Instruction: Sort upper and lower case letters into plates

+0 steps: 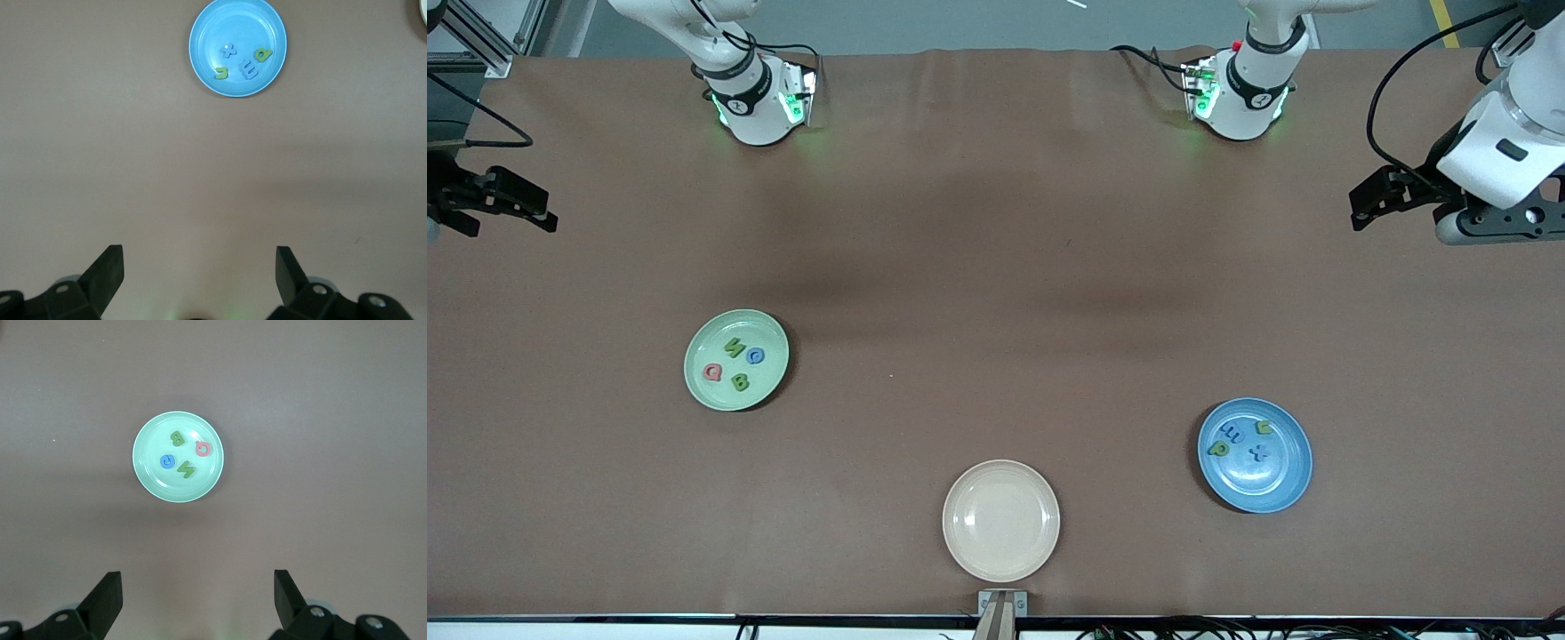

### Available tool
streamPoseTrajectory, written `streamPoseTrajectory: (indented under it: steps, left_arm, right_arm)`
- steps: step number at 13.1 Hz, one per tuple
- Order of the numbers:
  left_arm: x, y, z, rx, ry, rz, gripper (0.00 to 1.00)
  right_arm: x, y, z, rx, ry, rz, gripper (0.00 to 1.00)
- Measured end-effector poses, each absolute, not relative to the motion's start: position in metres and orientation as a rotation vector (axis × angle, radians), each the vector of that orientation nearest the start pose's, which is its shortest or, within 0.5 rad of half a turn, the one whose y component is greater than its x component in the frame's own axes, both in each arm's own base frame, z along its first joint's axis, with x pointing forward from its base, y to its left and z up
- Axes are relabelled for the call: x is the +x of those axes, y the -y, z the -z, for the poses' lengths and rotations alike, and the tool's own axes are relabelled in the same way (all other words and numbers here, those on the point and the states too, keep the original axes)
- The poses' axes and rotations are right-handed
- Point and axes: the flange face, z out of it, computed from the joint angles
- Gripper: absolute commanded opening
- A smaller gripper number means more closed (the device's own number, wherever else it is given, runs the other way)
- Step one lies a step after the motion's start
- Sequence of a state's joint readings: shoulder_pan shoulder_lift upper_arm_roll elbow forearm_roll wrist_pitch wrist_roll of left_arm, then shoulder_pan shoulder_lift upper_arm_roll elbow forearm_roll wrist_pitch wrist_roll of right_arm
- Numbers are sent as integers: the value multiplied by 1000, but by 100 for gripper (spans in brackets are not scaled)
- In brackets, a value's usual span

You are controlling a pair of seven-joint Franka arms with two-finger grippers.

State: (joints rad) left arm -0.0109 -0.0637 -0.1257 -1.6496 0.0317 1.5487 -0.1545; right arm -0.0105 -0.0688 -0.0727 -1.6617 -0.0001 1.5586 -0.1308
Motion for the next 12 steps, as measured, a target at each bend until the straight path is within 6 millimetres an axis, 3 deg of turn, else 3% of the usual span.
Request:
streamPoseTrajectory:
  steps: [12]
  left_arm:
    - [522, 70, -633, -3098, 31, -11, 100]
  right_arm:
    - [529, 42, -618, -3110, 61, -54, 100]
